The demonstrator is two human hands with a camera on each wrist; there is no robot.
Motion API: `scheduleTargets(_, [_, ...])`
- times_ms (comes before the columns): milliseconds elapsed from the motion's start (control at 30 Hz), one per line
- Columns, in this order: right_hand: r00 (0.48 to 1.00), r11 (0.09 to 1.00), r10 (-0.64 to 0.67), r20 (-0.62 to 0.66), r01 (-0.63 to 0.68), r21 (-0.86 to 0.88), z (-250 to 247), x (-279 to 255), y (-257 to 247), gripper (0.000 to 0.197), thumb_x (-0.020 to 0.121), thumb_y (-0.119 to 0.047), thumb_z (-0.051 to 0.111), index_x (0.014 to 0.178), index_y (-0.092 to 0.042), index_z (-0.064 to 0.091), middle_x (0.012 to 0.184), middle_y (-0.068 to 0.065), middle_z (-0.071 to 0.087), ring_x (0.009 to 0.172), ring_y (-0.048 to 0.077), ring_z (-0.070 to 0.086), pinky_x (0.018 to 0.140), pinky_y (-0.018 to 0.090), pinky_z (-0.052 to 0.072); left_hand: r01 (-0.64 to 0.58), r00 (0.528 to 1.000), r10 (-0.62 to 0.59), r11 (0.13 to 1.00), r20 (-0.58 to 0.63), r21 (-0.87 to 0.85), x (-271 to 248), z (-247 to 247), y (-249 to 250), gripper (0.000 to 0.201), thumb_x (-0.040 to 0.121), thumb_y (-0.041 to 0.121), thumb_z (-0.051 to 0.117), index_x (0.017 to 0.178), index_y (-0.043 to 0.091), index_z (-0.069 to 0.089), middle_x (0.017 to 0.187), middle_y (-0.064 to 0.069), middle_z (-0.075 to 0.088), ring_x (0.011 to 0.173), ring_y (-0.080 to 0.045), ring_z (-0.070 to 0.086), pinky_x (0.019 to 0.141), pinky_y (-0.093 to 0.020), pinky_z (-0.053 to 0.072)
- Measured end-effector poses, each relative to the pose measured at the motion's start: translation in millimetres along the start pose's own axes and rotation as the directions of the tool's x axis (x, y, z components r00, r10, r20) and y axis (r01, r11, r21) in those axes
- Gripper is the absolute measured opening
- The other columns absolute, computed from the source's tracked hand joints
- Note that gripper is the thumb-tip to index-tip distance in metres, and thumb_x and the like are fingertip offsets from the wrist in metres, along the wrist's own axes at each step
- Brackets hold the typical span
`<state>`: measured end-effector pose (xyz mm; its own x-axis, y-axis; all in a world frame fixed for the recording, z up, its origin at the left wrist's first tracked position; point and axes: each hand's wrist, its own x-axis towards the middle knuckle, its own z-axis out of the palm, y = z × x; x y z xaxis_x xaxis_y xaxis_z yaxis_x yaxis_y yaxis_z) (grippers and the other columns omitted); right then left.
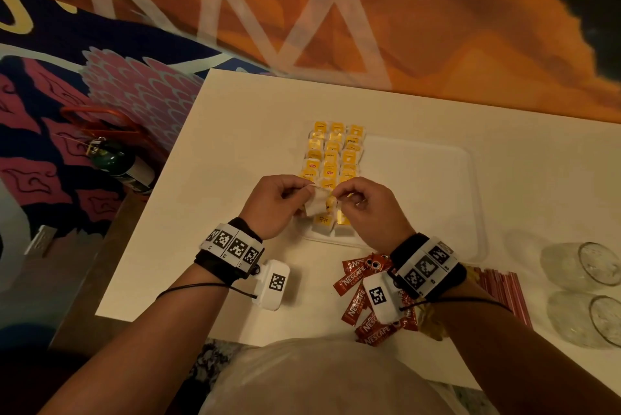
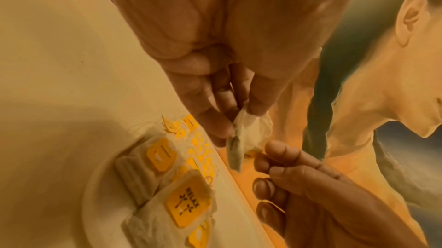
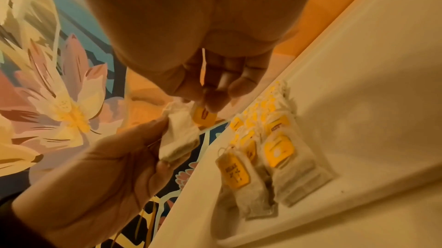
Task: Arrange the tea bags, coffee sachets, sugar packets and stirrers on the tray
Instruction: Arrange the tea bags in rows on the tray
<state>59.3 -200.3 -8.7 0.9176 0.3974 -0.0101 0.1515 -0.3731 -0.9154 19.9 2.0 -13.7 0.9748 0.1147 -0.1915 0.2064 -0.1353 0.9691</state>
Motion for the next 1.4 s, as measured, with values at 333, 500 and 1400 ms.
scheduleTargets(333, [0.992, 0.998, 0.06, 0.112, -0.059, -0.011, 3.5, 3.9, 3.2, 0.032, 0.091, -0.014, 0.071, 0.122, -0.017, 0.069, 0.107, -0.009, 0.07, 0.081, 0.001, 0.064, 0.072, 0.014, 0.048, 0.023, 1.0, -0.023, 1.0, 0.011, 0.004, 0.9, -0.3, 5.1, 0.014, 0.095, 0.012, 0.064, 0.1, 0.004, 0.075, 0.092, -0.019, 0.074, 0.077, -0.024, 0.069, 0.064, -0.03, 0.06])
scheduleTargets(500, [0.996, 0.997, 0.057, 0.063, -0.053, -0.05, 5.0, 4.1, 7.3, 0.013, 0.093, -0.021, 0.07, 0.103, -0.021, 0.077, 0.093, -0.01, 0.073, 0.084, 0.008, 0.067, 0.08, 0.026, 0.054, 0.019, 1.0, -0.018, 0.999, -0.015, 0.031, 1.0, -5.4, 1.0, 0.013, 0.095, 0.014, 0.065, 0.099, 0.008, 0.075, 0.094, -0.018, 0.074, 0.085, -0.041, 0.069, 0.072, -0.047, 0.061])
scheduleTargets(1400, [0.992, 0.991, 0.078, 0.1, -0.088, 0.1, 6.5, 8.1, -0.3, 0.016, 0.089, -0.008, 0.071, 0.101, -0.017, 0.065, 0.075, 0.001, 0.056, 0.065, 0.017, 0.049, 0.068, 0.036, 0.051, 0.011, 0.999, -0.013, 0.999, 0.039, 0.044, 0.0, -2.7, -3.9, 0.012, 0.092, 0.011, 0.069, 0.099, 0.002, 0.073, 0.076, -0.021, 0.069, 0.058, -0.022, 0.063, 0.062, -0.04, 0.057])
